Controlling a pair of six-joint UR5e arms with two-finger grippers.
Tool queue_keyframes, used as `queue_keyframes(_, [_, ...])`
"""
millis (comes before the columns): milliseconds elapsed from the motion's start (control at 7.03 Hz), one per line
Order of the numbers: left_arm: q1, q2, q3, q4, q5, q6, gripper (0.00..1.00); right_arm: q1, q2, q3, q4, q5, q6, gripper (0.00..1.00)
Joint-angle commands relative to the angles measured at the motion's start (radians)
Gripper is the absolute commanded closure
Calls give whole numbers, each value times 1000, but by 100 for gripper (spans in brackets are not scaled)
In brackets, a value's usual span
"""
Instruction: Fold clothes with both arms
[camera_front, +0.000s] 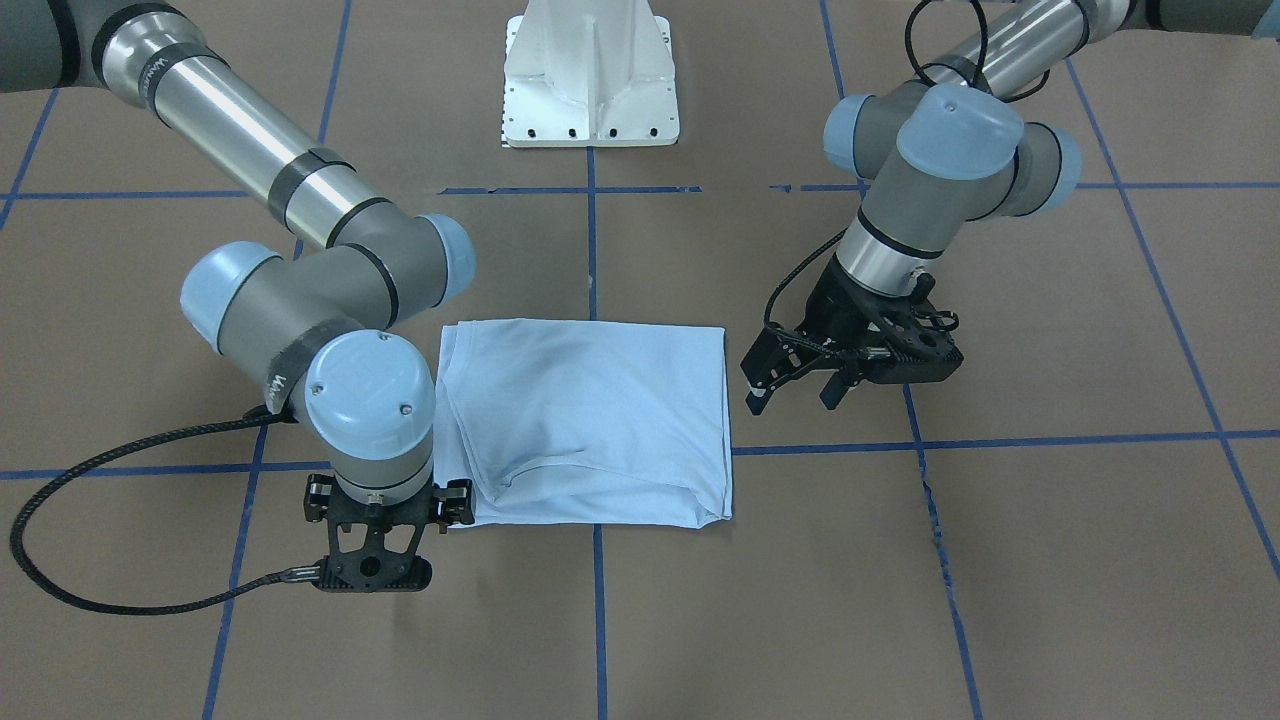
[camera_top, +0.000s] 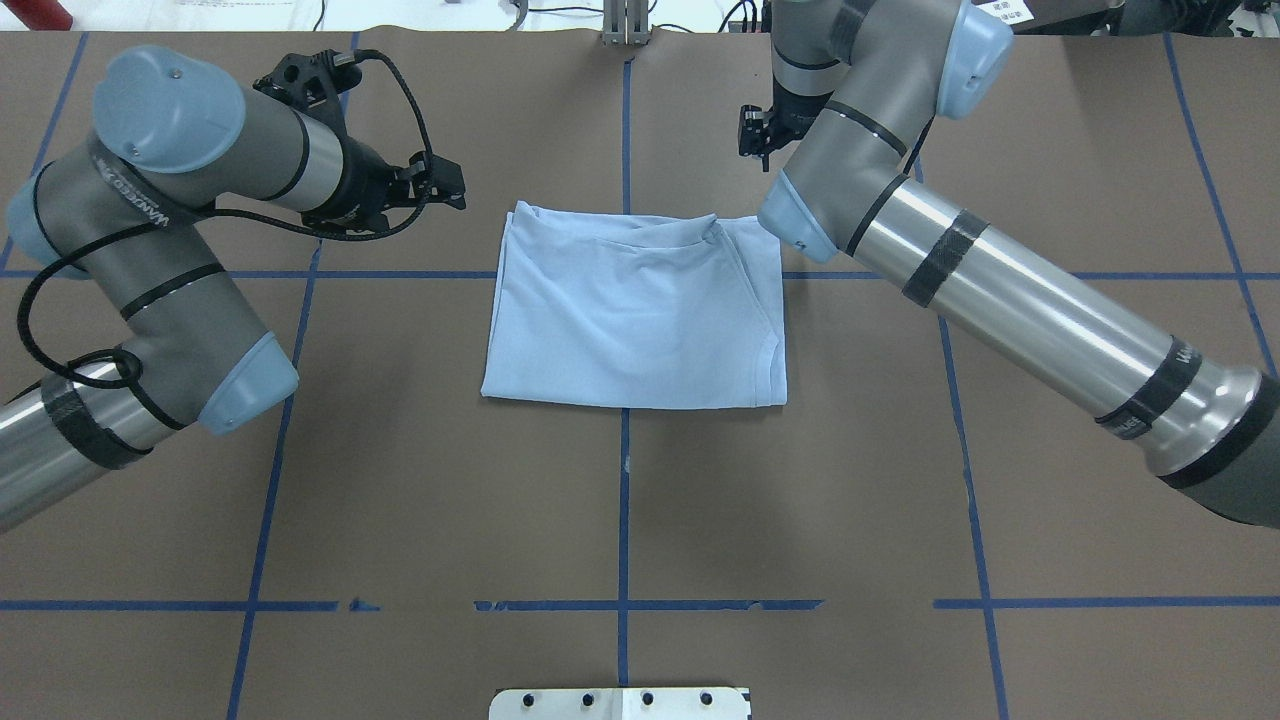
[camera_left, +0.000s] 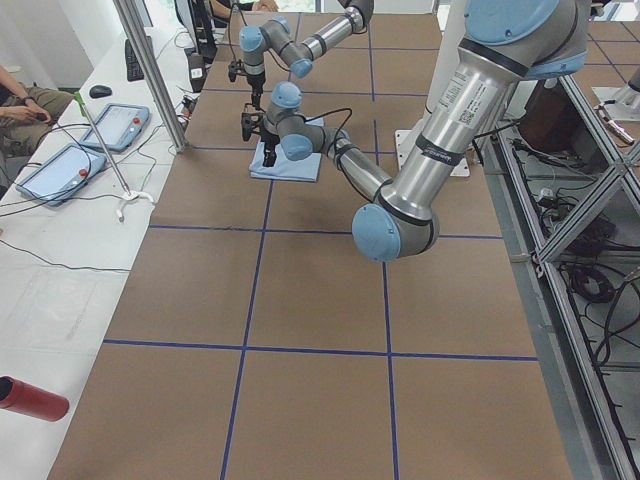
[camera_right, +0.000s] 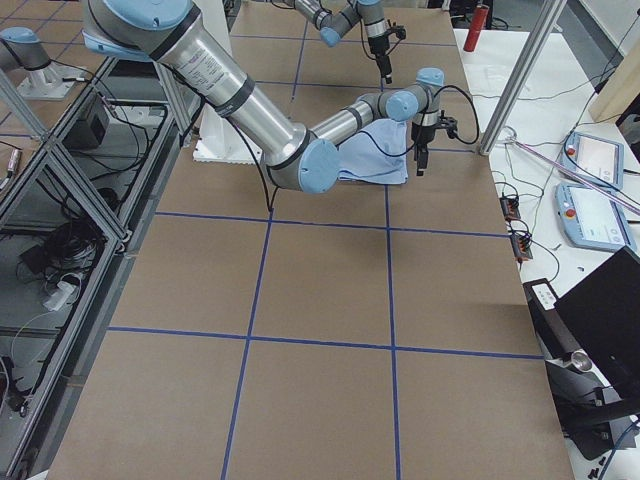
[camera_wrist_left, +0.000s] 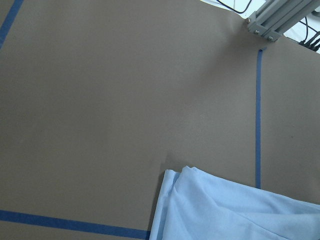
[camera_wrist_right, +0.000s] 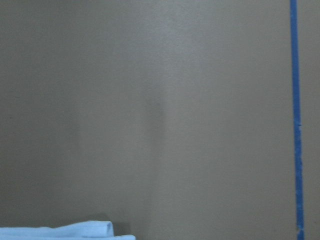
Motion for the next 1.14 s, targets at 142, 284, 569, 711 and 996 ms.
queue_keyframes(142, [-115,117,-149,228,-38,301,0,186,-248,259,-92,110,-285,0])
queue_keyframes(284, [-177,155,-174,275,-49,421,0,255,-344,348,-124,153,-396,0])
queue_keyframes(569, [-371,270,-168,304,-145,763,0,418,-555,454,-127,308,-615,0])
queue_keyframes(711, [-472,290,-162,376,-146,969,0,508,-645,462,-126,349,-747,0])
queue_keyframes(996, [-649,371,-160,464,-168,1313,0,642,-799,456,-127,397,-1006,0])
